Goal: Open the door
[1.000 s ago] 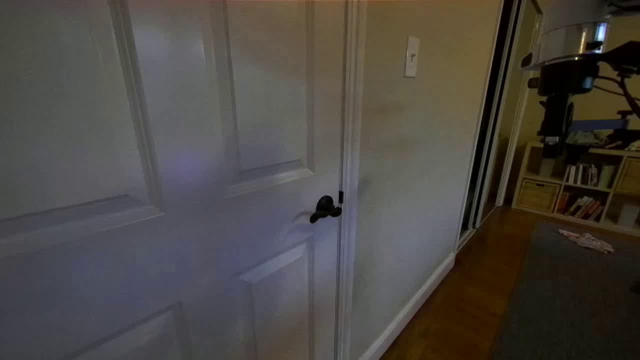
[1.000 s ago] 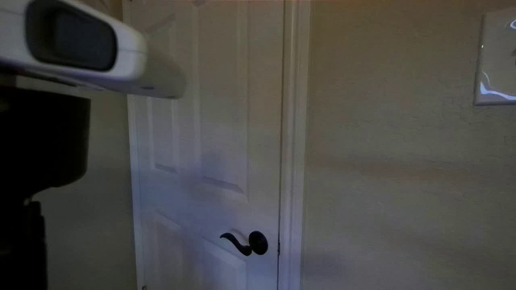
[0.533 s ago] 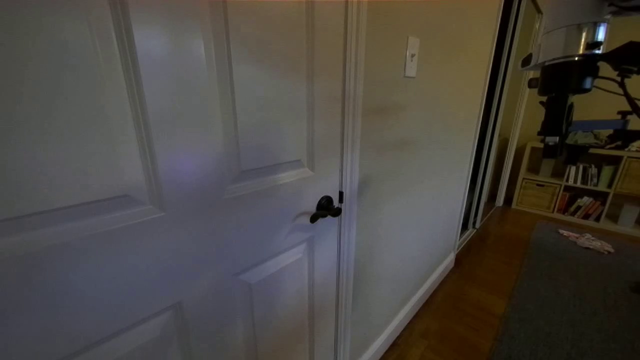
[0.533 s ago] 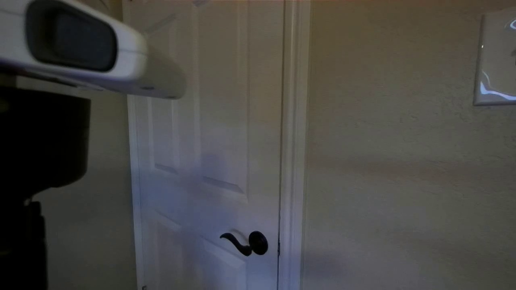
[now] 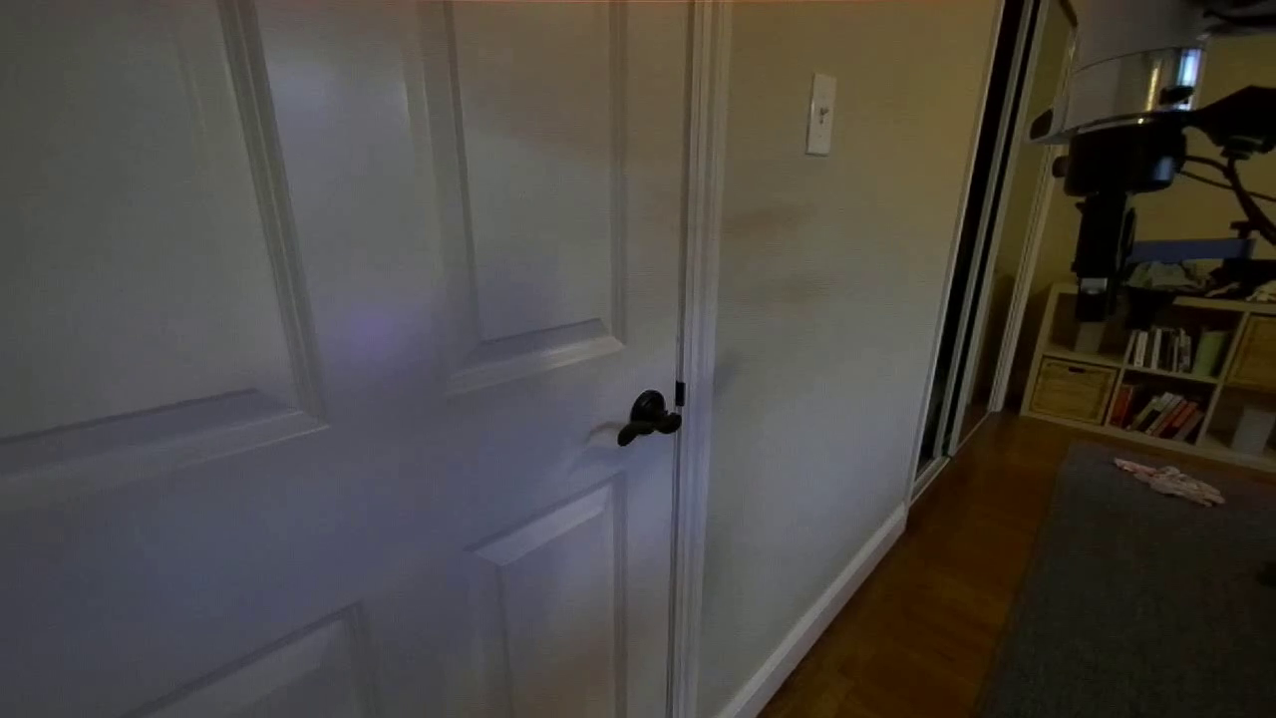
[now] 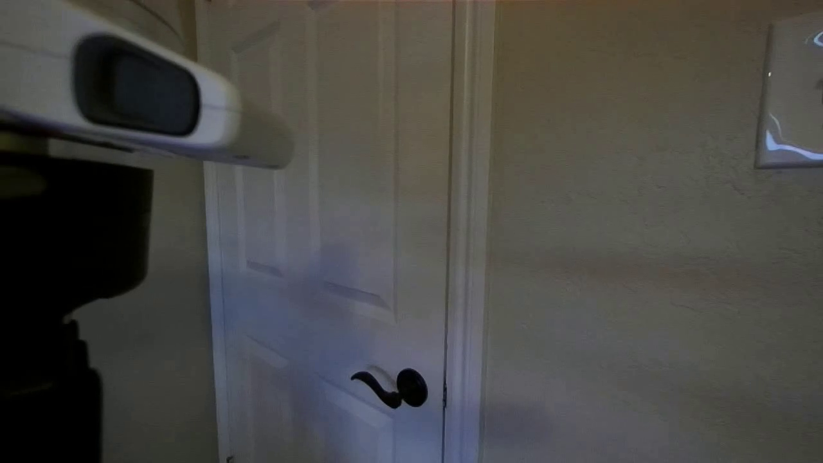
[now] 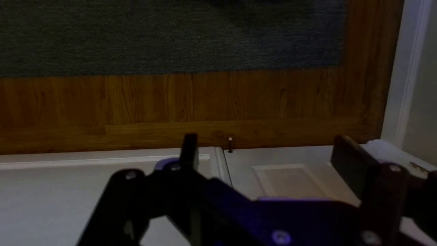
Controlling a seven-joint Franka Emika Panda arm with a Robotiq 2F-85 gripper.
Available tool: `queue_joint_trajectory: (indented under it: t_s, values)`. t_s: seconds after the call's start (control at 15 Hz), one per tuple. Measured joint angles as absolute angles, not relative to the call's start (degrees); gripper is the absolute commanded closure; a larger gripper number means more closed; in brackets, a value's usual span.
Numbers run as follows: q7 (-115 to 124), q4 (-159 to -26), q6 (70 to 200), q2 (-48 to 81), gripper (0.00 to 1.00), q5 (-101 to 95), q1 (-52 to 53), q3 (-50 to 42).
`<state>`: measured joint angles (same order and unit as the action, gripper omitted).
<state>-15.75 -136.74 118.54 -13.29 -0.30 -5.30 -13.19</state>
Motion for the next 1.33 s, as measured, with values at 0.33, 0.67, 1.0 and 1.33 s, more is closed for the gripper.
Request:
queue_joint_trajectory:
  t_s: [0.33, 0.67, 1.0, 1.33]
  values:
    - [-10.92, -133.62, 124.81, -5.6, 0.0, 4.42, -2.24, -5.83]
    - [1.14, -124.12, 128.97, 5.96, 0.0, 4.53, 0.29, -0.8]
    - [8.67, -116.86, 129.3, 12.89, 0.0, 4.53, 0.48, -0.73]
    - [8.66, -116.88, 129.28, 12.8, 0.0, 4.53, 0.49, -0.7]
